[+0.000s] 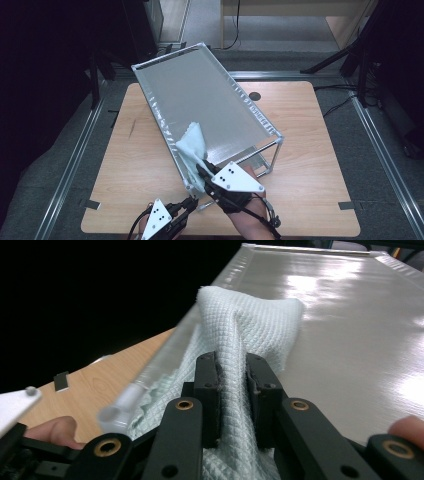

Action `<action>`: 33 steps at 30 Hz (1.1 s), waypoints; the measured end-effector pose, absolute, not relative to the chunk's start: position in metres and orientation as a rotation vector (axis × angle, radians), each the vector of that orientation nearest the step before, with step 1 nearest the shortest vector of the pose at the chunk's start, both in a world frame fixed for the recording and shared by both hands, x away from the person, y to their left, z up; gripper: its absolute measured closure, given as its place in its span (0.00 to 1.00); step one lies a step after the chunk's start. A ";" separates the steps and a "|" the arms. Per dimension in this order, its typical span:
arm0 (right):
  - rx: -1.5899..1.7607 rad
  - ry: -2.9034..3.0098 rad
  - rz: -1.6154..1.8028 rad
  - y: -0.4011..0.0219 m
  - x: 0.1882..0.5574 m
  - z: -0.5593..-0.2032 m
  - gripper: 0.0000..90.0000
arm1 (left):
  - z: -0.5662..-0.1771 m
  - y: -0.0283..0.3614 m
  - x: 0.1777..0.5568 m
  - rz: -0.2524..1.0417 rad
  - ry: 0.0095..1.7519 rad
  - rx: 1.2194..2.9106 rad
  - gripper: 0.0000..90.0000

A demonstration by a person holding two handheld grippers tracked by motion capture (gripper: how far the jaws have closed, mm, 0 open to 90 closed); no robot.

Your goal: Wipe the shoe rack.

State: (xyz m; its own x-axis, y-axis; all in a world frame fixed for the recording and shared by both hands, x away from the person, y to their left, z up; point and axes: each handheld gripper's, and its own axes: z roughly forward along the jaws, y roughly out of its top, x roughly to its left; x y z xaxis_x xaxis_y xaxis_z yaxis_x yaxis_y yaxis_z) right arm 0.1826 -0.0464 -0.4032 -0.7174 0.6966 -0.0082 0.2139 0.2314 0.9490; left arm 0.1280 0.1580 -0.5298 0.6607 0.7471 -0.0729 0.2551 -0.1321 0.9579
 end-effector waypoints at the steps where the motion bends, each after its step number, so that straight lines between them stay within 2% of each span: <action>1: 0.849 2.069 1.484 -0.052 0.185 -0.403 0.88 | -0.530 0.158 0.128 0.521 0.818 1.698 0.92; 13: 1.137 1.801 1.313 -0.151 0.225 -0.393 0.88 | -0.529 0.158 0.128 0.524 0.818 1.702 0.92; 18: 1.097 1.835 1.332 -0.134 0.215 -0.395 0.88 | -0.530 0.159 0.128 0.517 0.818 1.698 0.92; 27: 0.869 2.082 1.461 -0.050 0.185 -0.400 0.88 | -0.530 0.158 0.129 0.514 0.819 1.690 0.92; 30: 0.820 2.104 1.449 -0.041 0.180 -0.400 0.87 | -0.530 0.158 0.129 0.515 0.815 1.696 0.92; 33: 0.847 2.091 1.455 -0.054 0.186 -0.399 0.87 | -0.530 0.158 0.129 0.517 0.813 1.703 0.92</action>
